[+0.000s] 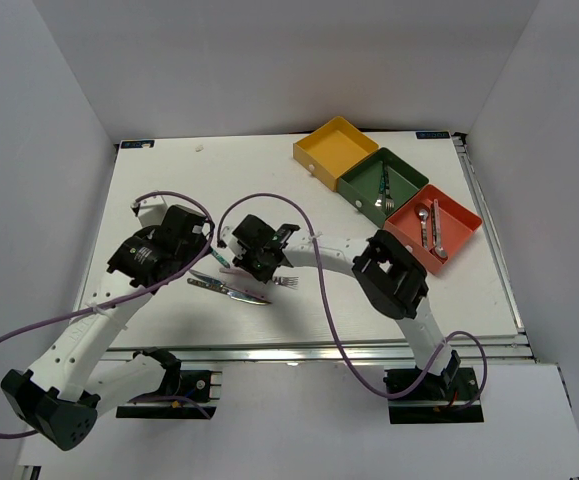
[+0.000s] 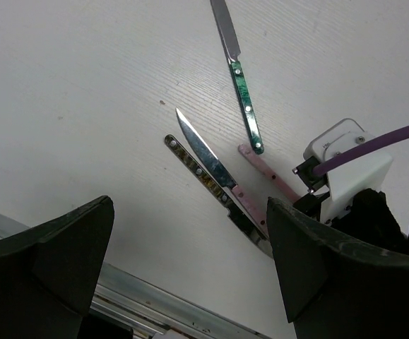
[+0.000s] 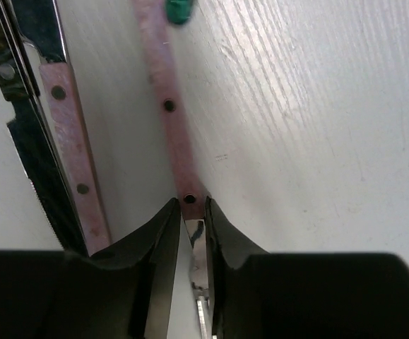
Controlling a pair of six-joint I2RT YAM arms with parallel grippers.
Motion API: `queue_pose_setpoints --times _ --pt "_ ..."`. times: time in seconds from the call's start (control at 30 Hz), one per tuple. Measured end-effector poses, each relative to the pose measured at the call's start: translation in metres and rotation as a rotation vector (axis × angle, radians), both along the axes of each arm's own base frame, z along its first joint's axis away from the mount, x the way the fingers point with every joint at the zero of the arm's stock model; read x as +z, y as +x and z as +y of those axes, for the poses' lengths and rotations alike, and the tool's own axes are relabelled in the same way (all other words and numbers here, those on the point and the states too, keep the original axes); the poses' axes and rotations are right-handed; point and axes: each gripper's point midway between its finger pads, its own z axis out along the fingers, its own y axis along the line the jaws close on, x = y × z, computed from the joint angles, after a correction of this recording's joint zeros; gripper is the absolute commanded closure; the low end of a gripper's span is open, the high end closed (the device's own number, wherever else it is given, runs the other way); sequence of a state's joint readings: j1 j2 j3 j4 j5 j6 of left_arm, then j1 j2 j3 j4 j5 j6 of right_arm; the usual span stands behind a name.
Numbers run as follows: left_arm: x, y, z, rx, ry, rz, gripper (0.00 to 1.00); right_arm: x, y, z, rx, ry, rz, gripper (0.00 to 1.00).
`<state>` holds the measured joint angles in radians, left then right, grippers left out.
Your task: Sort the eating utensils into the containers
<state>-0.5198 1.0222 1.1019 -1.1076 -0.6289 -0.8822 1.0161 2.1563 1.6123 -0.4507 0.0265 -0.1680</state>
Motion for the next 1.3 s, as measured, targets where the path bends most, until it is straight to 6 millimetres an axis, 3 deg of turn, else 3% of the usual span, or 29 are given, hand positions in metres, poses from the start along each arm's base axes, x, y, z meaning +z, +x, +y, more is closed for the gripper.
queue_pose_setpoints --times 0.2,0.37,0.5,0.6,0.73,0.87,0.97,1.1,1.3 --pt "-0.003 0.001 -0.001 -0.007 0.000 0.002 0.02 0.001 0.002 -0.020 -0.004 -0.033 -0.061 1.00" --pt "-0.003 0.001 -0.002 -0.012 0.000 0.003 0.02 0.003 0.007 -0.049 -0.037 -0.079 -0.086 1.00" --pt "-0.003 0.002 -0.002 -0.017 0.000 0.001 0.02 0.017 0.023 -0.080 -0.158 -0.054 -0.040 1.00" --pt "-0.003 0.003 -0.004 -0.025 0.001 0.001 0.02 0.045 0.063 -0.108 -0.378 0.043 0.004 1.00" --pt "-0.010 0.007 -0.009 -0.042 0.005 0.027 0.02 0.097 0.143 -0.154 -0.740 0.214 0.003 1.00" --pt "-0.021 0.009 -0.016 -0.073 0.009 0.078 0.02 0.148 0.216 -0.220 -1.049 0.334 -0.049 1.00" --pt "-0.029 0.011 -0.024 -0.107 0.002 0.115 0.02 0.172 0.274 -0.262 -1.200 0.385 -0.108 1.00" --pt "-0.037 0.011 -0.031 -0.143 -0.002 0.154 0.02 0.156 0.307 -0.290 -1.271 0.368 -0.118 1.00" --pt "-0.039 0.009 -0.036 -0.177 -0.017 0.172 0.02 0.085 0.287 -0.329 -1.316 0.191 0.004 1.00"
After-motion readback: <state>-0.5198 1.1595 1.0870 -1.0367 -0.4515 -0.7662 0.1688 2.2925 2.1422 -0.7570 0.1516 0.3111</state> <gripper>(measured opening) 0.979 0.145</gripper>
